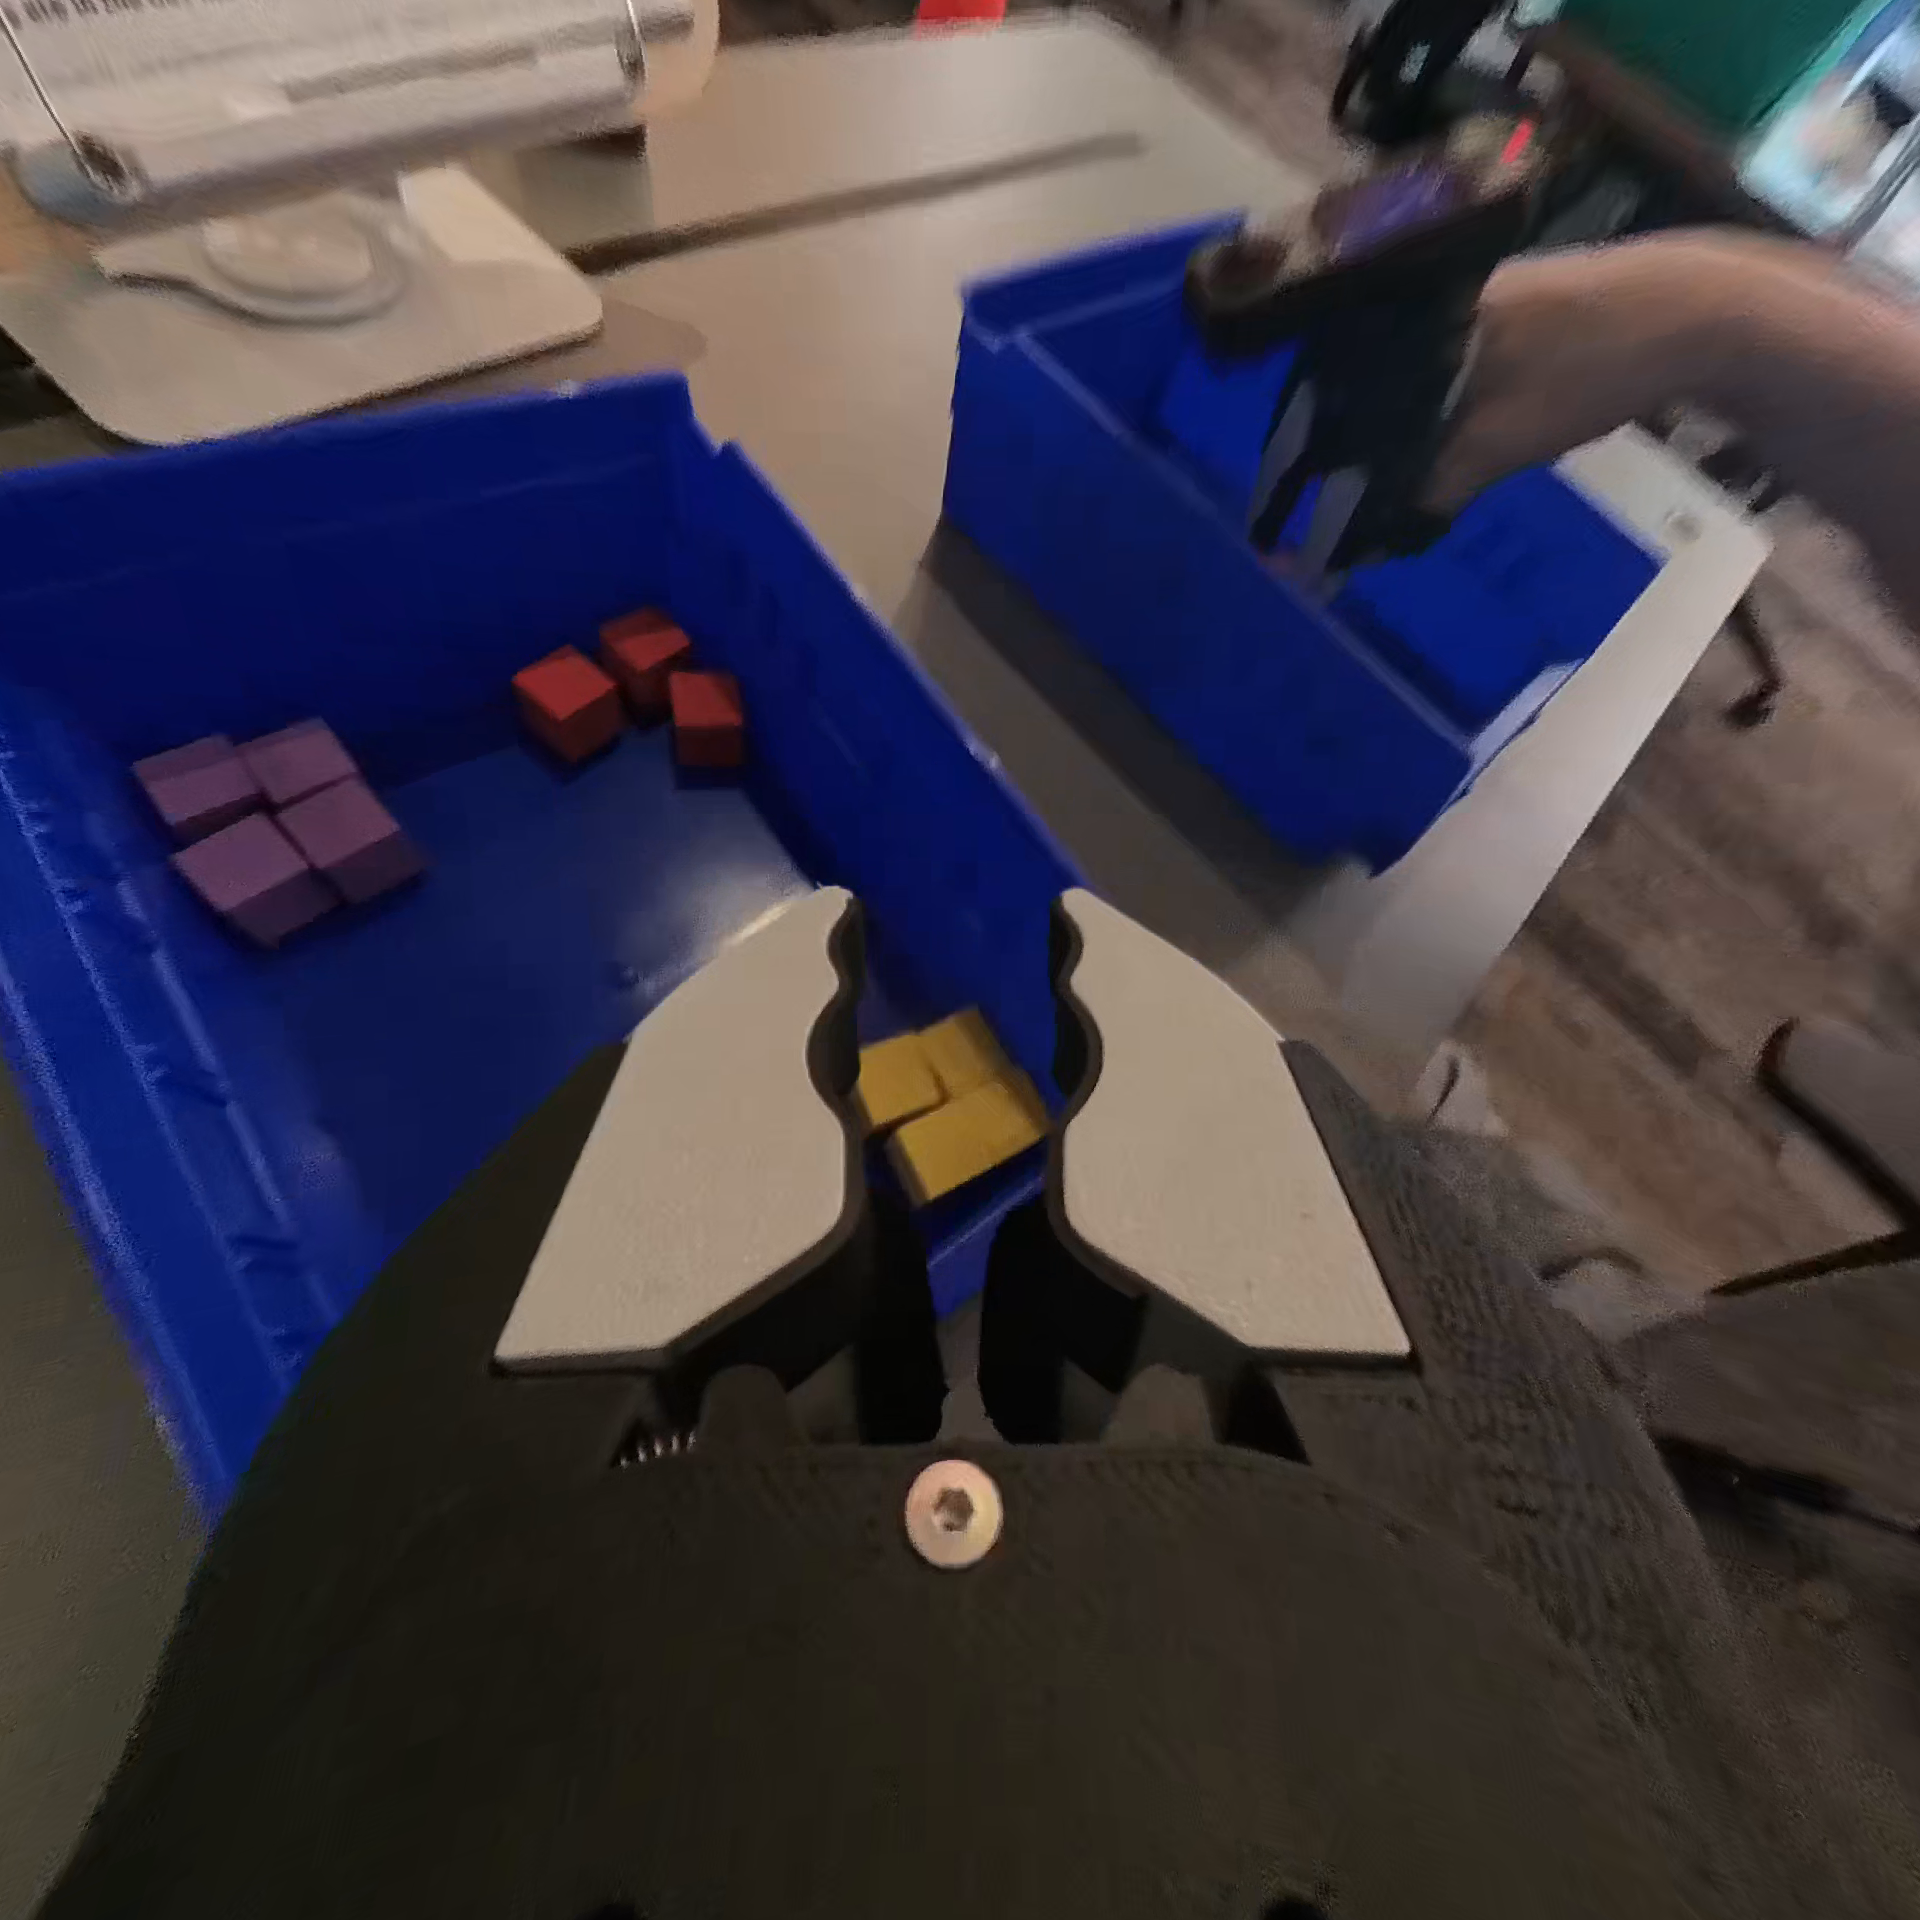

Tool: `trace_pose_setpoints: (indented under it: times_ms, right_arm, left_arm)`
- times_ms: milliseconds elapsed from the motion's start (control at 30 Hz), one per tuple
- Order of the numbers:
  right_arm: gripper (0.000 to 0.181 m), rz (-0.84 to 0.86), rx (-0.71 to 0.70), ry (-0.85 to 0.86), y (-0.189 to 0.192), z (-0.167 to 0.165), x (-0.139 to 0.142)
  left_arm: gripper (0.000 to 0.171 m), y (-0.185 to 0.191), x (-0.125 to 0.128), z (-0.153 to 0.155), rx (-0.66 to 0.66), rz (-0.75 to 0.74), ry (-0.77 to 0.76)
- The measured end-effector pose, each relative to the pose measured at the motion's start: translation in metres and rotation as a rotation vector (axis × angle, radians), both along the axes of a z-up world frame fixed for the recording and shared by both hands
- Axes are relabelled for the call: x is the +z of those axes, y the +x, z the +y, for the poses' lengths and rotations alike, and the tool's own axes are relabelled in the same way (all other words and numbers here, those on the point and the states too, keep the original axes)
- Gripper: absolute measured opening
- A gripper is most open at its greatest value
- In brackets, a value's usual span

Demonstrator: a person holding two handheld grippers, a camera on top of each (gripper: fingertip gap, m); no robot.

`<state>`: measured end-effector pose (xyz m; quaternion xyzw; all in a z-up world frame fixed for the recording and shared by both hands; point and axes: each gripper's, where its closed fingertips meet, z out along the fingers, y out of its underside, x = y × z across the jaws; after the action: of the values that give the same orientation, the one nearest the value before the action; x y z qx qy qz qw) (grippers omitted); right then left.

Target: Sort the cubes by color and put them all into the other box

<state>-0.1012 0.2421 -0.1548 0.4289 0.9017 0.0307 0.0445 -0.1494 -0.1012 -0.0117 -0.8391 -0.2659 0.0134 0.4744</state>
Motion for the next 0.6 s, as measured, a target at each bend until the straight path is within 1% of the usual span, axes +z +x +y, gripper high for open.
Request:
trace_pose_setpoints:
  times_ms: [100, 167, 233, 300, 367, 467, 600]
  right_arm:
    - [0.048, 0.080, 0.008, 0.005, -0.004, 0.002, 0.014]
    - [0.048, 0.175, 0.015, 0.010, -0.009, 0.002, 0.029]
    - [0.045, 0.278, 0.032, 0.001, -0.011, -0.004, 0.045]
    - [0.043, 0.366, 0.062, -0.020, -0.010, -0.013, 0.057]
    - [0.042, 0.407, 0.085, -0.026, -0.004, -0.019, 0.064]
    - [0.042, 0.444, 0.122, -0.021, 0.003, -0.025, 0.069]
    - [0.041, 0.472, 0.147, -0.023, 0.009, -0.030, 0.072]
  left_arm:
    - [0.035, -0.001, -0.033, -0.007, -0.007, -0.050, -0.201]
    - [0.035, -0.001, -0.052, -0.007, 0.015, -0.086, -0.296]
    - [0.041, -0.002, -0.071, -0.006, 0.057, -0.101, -0.359]
    - [0.047, -0.001, -0.087, -0.003, 0.083, -0.125, -0.392]
    - [0.051, 0.002, -0.104, -0.005, 0.096, -0.153, -0.453]
    - [0.053, 0.005, -0.118, -0.006, 0.101, -0.178, -0.520]
    - [0.053, 0.006, -0.123, 0.000, 0.099, -0.204, -0.521]
